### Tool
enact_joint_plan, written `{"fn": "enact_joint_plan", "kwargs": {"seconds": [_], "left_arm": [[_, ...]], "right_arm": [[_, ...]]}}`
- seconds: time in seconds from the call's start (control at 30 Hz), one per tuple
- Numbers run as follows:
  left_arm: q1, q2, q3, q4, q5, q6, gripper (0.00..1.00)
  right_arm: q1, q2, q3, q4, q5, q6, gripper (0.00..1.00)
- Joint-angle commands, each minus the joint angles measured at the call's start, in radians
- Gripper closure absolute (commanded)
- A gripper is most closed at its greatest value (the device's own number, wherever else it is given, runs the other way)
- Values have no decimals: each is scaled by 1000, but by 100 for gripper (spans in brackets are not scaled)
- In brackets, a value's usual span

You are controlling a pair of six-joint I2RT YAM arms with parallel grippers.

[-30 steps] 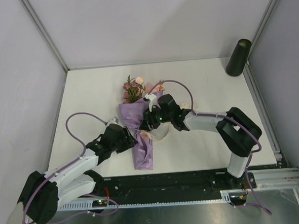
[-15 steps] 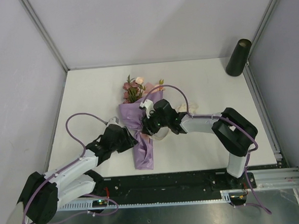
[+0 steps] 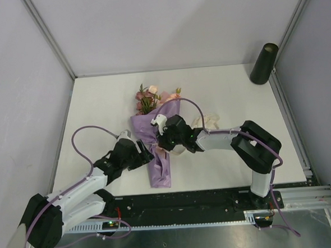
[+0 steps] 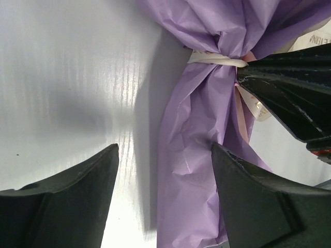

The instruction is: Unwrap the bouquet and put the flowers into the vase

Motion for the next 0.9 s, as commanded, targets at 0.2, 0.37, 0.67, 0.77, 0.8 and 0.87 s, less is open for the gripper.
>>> {"fn": "enact_joint_plan", "kwargs": {"seconds": [0.2,0.37,0.67,0.77,0.8,0.87], "left_arm": [[-9,17,3,29,-5,54,23],[-10,20,-9,35,-13,40,28],[-10,59,-23,66,-13,34,38],[-10,85,-17,80,-9,34,39],[-11,92,-16,85,-9,32,39],[-12,110,-16,100,-5,30,39]], "right_arm": [[20,-77,17,60,88,30,100],[17,-126,-30,130,117,84,100],[-8,-115,-56,159,33,213,98],[-31,-108,-71,216,-68,278,96],[-41,-103,-72,237,-104,300,93],[-70,-92,-73,279,-188,361,86]]}}
